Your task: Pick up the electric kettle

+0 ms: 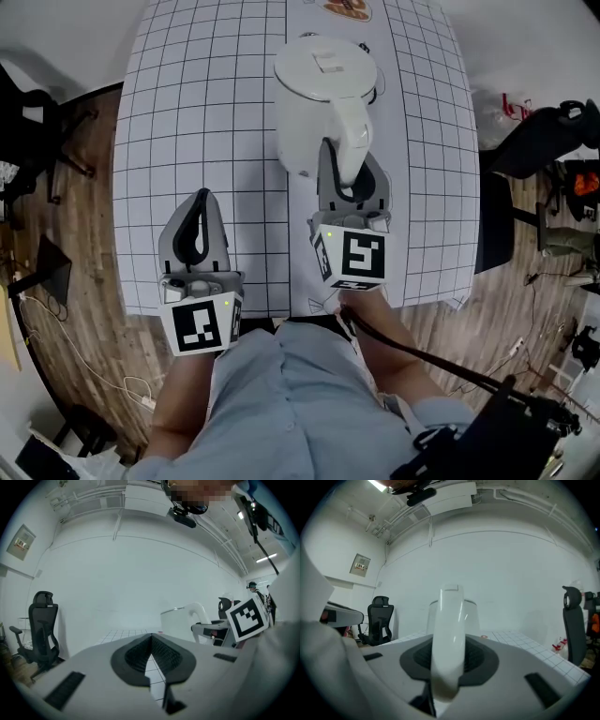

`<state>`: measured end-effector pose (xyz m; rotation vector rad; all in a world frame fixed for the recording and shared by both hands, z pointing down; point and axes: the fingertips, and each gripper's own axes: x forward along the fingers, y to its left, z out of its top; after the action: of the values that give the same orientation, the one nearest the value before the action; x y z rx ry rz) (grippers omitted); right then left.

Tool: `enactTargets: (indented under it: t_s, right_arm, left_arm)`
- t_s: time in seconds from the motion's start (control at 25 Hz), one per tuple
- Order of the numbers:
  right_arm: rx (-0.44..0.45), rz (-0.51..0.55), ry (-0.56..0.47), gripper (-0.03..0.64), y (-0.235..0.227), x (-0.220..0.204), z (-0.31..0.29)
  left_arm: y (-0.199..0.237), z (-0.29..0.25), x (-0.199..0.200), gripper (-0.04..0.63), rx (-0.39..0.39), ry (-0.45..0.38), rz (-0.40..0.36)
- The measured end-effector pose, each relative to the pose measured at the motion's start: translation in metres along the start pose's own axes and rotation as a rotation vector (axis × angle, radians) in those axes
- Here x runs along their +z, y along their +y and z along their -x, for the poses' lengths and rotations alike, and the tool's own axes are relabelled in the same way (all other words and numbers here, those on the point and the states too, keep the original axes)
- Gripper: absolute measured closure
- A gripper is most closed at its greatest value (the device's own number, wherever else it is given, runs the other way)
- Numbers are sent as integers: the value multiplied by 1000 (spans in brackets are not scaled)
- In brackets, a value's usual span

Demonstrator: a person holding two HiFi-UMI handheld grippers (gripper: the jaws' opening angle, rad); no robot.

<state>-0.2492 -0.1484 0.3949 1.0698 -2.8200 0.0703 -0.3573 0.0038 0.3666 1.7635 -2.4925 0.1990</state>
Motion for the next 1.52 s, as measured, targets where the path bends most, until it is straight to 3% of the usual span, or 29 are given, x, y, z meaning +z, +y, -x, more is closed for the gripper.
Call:
enactTargets:
  t_s: [0.24, 0.52, 0.88, 1.24, 1.52]
  right_arm:
    - [20, -6, -48, 525, -4, 10, -2]
    - [22, 14, -161, 525, -18, 65, 2]
    - [-11, 40, -270, 523, -48, 118, 38]
    - [-95, 50, -279, 523, -99, 113, 79]
    - [-155, 31, -219, 523, -138, 80, 103]
  left_arm:
    - [0, -1, 2, 595, 8, -8, -5]
    - [-4, -2, 22, 595, 12, -64, -4]
    - [-42, 3, 58, 595, -41, -149, -24]
    - [-91, -4, 66, 595, -121, -169, -39]
    - [-135, -8, 62, 595, -201, -134, -63]
